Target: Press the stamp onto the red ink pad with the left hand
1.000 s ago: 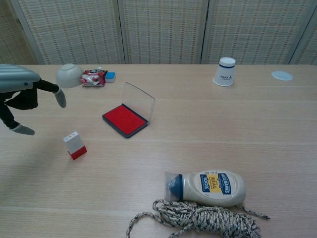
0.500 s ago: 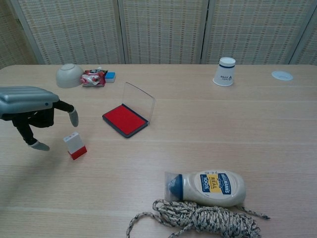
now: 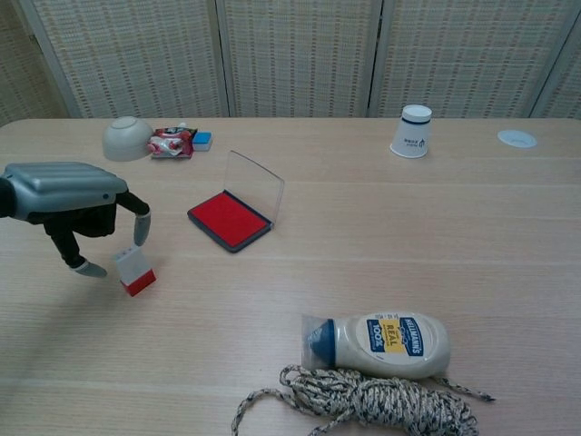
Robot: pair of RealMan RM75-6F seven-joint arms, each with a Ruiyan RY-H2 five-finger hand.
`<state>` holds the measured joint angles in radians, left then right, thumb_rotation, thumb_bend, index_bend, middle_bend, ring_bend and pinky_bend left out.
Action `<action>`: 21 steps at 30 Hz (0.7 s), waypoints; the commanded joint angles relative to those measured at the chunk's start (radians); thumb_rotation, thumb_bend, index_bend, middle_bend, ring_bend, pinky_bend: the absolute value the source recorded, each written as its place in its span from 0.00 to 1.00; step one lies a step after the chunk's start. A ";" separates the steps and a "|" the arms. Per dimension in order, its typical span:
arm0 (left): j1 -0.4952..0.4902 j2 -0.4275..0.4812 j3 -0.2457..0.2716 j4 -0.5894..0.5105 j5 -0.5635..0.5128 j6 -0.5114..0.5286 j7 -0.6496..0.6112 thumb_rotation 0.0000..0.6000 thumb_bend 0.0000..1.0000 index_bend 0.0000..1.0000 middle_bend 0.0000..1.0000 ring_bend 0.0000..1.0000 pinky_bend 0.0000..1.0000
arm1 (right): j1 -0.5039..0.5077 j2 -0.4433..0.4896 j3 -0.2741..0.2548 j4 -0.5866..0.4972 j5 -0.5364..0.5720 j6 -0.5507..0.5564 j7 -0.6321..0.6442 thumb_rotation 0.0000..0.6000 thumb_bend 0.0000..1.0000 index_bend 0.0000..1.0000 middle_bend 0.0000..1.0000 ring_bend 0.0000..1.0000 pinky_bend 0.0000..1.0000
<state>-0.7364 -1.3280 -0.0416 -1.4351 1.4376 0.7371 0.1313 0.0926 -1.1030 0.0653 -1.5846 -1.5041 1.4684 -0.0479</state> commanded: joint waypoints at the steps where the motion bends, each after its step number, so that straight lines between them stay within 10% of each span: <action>1: -0.007 -0.007 0.003 0.008 -0.002 -0.002 0.005 1.00 0.24 0.46 1.00 0.87 0.70 | -0.003 0.001 0.001 -0.001 0.000 0.006 0.002 1.00 0.28 0.00 0.00 0.00 0.00; 21: -0.038 -0.032 0.019 0.025 -0.012 -0.007 0.012 1.00 0.24 0.51 1.00 0.87 0.70 | -0.016 0.004 0.005 -0.004 0.000 0.030 0.006 1.00 0.28 0.00 0.00 0.00 0.00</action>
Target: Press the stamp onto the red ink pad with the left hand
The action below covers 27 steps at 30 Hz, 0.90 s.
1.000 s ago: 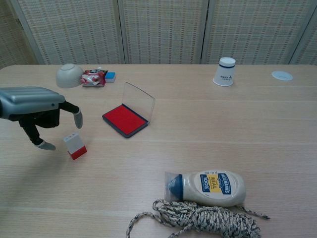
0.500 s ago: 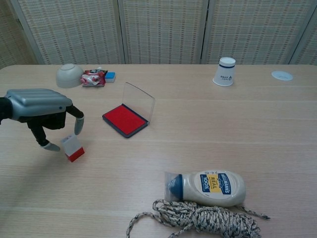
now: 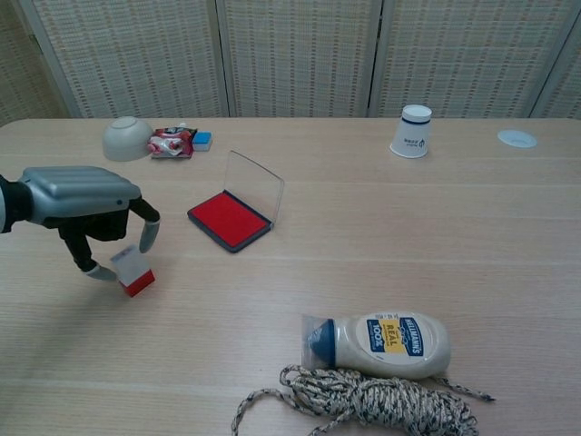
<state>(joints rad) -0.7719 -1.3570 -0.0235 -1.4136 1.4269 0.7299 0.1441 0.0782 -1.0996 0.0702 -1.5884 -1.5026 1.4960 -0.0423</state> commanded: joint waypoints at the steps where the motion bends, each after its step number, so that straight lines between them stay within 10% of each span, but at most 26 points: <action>1: -0.003 -0.005 0.001 0.007 -0.001 0.000 -0.001 1.00 0.24 0.52 1.00 0.87 0.70 | -0.002 0.000 0.000 0.000 -0.002 0.004 0.001 1.00 0.28 0.00 0.00 0.00 0.00; 27: -0.027 0.083 -0.009 -0.070 -0.033 0.013 0.035 1.00 0.37 0.74 1.00 0.89 0.72 | 0.001 -0.003 0.005 0.003 0.007 -0.007 -0.003 1.00 0.28 0.00 0.00 0.00 0.00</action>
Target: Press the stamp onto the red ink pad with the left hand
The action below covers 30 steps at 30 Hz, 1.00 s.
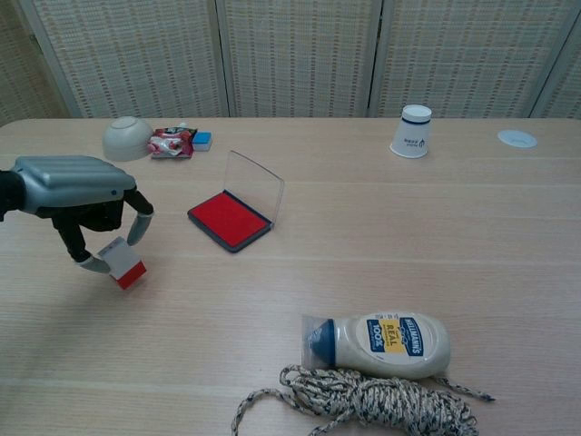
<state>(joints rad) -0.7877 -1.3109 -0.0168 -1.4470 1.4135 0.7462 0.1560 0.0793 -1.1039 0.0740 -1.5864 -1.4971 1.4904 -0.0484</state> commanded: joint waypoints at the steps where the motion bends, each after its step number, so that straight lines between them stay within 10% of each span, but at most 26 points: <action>1: -0.016 0.052 -0.024 -0.052 -0.032 -0.008 0.030 1.00 0.38 0.74 1.00 0.89 0.72 | 0.001 0.002 0.001 0.001 0.002 -0.002 0.005 1.00 0.28 0.00 0.00 0.00 0.00; 11: -0.123 0.160 -0.113 -0.151 -0.231 -0.119 0.106 1.00 0.50 0.76 1.00 0.89 0.73 | 0.002 0.013 0.004 0.004 0.000 -0.003 0.035 1.00 0.28 0.00 0.00 0.00 0.00; 30: -0.337 0.030 -0.147 0.059 -0.388 -0.310 0.072 1.00 0.50 0.77 1.00 0.89 0.73 | 0.015 0.046 0.028 0.019 0.052 -0.045 0.132 1.00 0.28 0.00 0.00 0.00 0.00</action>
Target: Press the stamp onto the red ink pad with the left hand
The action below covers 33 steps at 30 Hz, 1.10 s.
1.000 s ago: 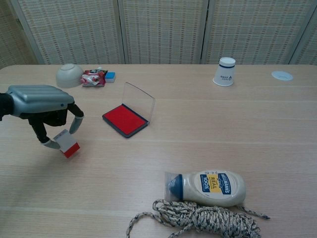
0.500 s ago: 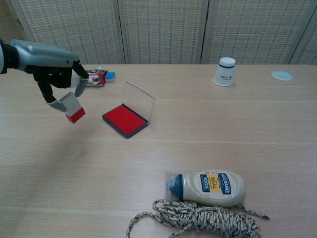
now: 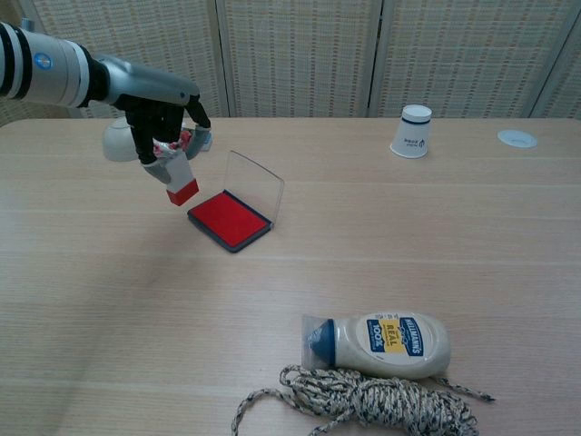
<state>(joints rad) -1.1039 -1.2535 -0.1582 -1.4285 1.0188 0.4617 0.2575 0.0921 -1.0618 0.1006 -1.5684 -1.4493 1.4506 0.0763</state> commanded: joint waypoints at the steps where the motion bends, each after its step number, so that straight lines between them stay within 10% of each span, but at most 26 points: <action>1: -0.024 -0.036 -0.009 0.055 0.013 -0.034 -0.044 1.00 0.50 0.77 1.00 0.89 0.73 | 0.002 0.005 0.003 0.003 0.008 -0.007 0.010 1.00 0.28 0.00 0.00 0.00 0.00; 33: -0.123 -0.289 -0.013 0.430 0.345 -0.161 -0.425 1.00 0.50 0.78 1.00 0.90 0.73 | 0.005 0.018 0.016 0.021 0.070 -0.051 0.045 1.00 0.28 0.00 0.00 0.00 0.00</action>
<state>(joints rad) -1.2190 -1.5328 -0.1759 -1.0129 1.3503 0.3070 -0.1527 0.0967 -1.0443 0.1157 -1.5480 -1.3805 1.4007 0.1205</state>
